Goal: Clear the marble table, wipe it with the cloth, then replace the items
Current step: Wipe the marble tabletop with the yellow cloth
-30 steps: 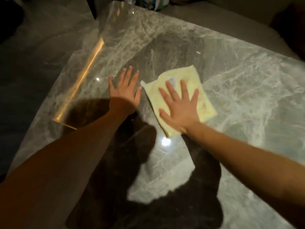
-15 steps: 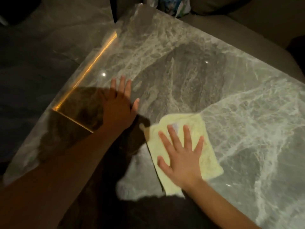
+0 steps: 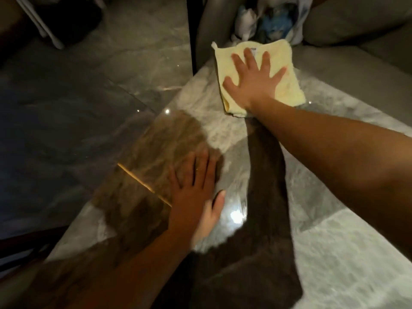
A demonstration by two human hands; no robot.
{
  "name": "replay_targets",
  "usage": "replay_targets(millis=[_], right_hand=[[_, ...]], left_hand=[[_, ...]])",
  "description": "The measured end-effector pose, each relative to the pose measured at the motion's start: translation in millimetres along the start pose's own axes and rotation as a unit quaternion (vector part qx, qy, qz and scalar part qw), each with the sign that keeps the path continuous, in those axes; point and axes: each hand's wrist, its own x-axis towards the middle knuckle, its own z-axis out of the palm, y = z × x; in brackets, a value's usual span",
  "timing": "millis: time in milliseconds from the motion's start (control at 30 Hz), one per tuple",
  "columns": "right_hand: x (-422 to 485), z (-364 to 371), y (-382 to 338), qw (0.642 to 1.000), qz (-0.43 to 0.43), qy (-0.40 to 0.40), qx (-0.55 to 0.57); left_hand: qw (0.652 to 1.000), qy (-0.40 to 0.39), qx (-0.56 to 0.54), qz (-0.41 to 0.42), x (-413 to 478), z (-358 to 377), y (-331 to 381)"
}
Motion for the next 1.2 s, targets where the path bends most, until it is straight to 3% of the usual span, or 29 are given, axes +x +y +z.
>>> replay_targets(millis=[267,467,700,800,900,1200], right_hand=[[-72.8,-1.9,15.4,0.992,-0.121,-0.036,-0.028],[-261.6,31.9,19.1,0.989,-0.139,-0.035,-0.030],[-475.0,52.6,32.8,0.995,-0.095,-0.040,-0.005],[-466.5,52.6,36.1,0.999,-0.008,-0.045,-0.001],[-418.9,53.1,48.1,0.998,0.058,-0.010,-0.001],[-174.5,1.8,174.8,0.981,0.185,0.044,0.045]], left_hand=[[0.997,0.004,-0.068,-0.023,5.0,-2.0,-3.8],[0.992,0.021,-0.119,-0.024,2.4,-3.9,-6.6],[0.995,0.033,-0.065,0.066,-8.9,-1.0,22.7],[0.993,0.022,-0.060,0.099,13.1,-2.3,53.6],[0.994,0.004,-0.072,0.081,45.0,-2.9,81.1],[0.998,0.000,-0.045,0.049,45.6,13.3,101.8]])
